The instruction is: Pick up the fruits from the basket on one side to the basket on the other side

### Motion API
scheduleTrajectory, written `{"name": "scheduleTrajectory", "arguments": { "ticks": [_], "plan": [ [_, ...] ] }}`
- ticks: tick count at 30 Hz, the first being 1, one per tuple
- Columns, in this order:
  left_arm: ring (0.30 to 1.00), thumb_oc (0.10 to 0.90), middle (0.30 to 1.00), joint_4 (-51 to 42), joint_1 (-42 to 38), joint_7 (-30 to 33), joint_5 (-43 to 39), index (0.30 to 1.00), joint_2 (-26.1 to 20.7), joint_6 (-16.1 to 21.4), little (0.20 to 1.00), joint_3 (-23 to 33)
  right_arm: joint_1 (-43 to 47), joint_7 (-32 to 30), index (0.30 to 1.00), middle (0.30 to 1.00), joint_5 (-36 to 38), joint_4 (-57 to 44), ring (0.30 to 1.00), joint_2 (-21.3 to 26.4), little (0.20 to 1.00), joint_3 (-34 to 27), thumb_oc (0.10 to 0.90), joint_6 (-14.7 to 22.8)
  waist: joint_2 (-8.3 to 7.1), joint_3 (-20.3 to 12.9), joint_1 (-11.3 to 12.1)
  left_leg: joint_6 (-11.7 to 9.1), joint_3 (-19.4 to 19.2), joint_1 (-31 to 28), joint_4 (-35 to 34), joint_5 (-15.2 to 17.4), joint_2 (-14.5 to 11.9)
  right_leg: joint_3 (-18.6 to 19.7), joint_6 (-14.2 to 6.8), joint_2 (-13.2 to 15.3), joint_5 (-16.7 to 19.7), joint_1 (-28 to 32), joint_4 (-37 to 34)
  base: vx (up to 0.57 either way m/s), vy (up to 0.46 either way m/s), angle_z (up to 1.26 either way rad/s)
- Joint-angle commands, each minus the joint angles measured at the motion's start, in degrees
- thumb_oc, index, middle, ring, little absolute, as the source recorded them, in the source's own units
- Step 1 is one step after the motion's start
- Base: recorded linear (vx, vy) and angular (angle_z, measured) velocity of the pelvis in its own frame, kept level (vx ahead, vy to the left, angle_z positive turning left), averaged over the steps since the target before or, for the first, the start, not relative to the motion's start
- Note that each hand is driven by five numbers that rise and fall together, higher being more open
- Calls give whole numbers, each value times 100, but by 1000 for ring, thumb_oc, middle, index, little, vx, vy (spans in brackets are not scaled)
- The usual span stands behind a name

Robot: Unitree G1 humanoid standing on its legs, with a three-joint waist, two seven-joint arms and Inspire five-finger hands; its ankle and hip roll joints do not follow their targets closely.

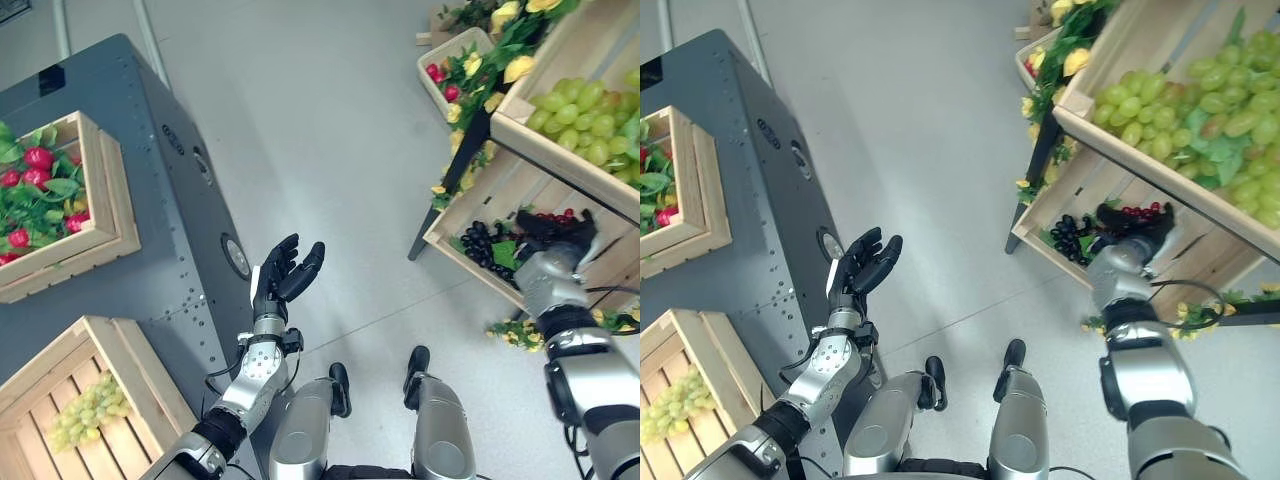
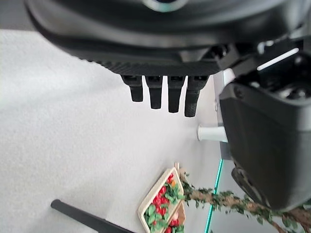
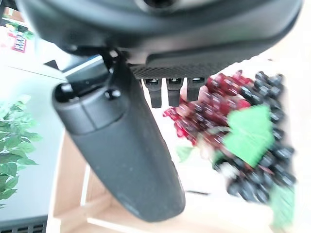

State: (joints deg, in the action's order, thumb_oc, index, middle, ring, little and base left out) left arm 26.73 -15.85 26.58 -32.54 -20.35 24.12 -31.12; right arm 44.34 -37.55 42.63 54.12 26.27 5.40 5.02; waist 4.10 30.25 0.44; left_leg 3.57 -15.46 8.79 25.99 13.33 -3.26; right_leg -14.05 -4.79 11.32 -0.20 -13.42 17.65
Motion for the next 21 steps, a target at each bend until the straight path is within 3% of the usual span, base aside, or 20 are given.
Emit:
{"name": "scheduleTrajectory", "arguments": {
  "ticks": [1,7,12,17,21],
  "plan": [
    [900,800,900,-396,-34,120,243,900,169,500,900,-55,-278,-666,900,900,-587,-760,900,-307,900,390,800,882,-213,-653,-11,28,-213,-131,-184,276,30,-2,16,154,-95,359,-314,3,61,-27],
    [900,800,900,-302,-88,357,402,900,363,489,900,-31,-1036,-1296,900,900,-1239,-1782,900,-959,900,900,800,1013,-213,-820,-205,20,-320,-376,-575,166,104,147,15,97,19,491,-605,-5,39,-15],
    [900,800,900,-220,51,434,532,900,434,501,900,94,-1747,-1367,900,900,-1799,-2264,900,-1166,900,1076,800,1289,-203,-1003,-296,-9,-309,-582,-968,30,169,223,-11,27,92,641,-872,17,0,-14],
    [900,800,900,-140,450,457,696,900,483,512,900,336,-2701,-1205,900,900,-2491,-2713,900,-1287,900,1290,800,1592,-203,-1329,-362,-77,-216,-903,-1672,-251,223,285,-71,-115,185,892,-1337,27,-40,-4],
    [900,800,900,-25,733,386,757,900,544,570,900,538,-3292,-772,900,900,-2823,-2925,900,-1231,900,1434,800,1631,-215,-1557,-389,-128,-113,-1089,-2136,-458,252,319,-138,-219,253,1021,-1613,27,-52,-4]
  ]
}}
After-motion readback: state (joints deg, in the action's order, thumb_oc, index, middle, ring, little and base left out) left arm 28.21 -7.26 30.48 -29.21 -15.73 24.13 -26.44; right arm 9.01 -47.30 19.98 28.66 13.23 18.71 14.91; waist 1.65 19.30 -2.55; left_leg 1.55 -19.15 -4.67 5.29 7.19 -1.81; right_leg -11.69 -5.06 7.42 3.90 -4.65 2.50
